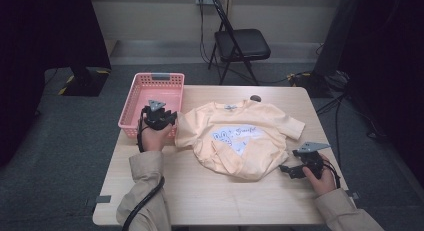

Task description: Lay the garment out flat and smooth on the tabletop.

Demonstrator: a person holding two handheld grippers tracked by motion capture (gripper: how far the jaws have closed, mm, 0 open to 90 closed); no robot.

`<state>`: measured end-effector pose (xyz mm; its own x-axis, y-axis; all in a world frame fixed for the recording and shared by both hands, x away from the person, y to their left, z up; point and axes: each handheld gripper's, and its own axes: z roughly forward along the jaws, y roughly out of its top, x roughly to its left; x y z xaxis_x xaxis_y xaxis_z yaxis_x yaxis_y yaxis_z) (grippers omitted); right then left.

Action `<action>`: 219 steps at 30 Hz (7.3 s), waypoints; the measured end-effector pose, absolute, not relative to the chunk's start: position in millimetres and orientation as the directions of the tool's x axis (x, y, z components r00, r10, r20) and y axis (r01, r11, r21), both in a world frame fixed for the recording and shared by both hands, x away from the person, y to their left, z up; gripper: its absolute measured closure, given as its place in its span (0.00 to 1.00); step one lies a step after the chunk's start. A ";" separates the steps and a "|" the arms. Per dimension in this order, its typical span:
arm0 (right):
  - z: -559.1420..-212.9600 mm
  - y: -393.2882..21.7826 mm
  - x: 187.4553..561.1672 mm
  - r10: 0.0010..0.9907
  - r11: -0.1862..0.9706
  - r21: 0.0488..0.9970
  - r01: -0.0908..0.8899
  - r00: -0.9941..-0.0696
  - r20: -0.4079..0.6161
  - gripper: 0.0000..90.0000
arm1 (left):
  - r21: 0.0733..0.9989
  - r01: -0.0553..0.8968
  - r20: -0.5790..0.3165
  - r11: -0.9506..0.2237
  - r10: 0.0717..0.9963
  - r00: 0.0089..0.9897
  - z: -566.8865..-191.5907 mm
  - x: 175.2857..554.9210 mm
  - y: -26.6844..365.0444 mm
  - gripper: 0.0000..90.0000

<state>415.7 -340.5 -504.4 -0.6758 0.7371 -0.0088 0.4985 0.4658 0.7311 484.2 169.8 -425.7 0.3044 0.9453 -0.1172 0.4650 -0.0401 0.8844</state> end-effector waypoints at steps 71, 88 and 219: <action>-504.4 -340.1 415.6 0.736 0.467 0.731 0.497 -0.677 -0.010 0.10 | 0.830 0.467 -0.048 -0.304 0.796 0.603 -507.3 398.0 91.1 0.18; -504.5 -339.6 415.3 0.740 0.466 0.731 0.499 -0.673 -0.013 0.10 | 0.815 0.433 0.004 -0.386 0.750 0.661 -516.5 395.4 91.1 0.13; -435.9 -326.0 404.4 0.660 0.355 0.817 0.454 -0.741 0.124 0.99 | 0.817 0.421 0.006 -0.394 0.736 0.677 -516.7 392.2 90.0 0.13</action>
<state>404.4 -326.0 -435.9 -0.7408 0.6601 0.1243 0.4539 0.3554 0.8171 392.2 90.0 -516.7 0.6767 0.7362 0.0062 0.4214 -0.3942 0.8167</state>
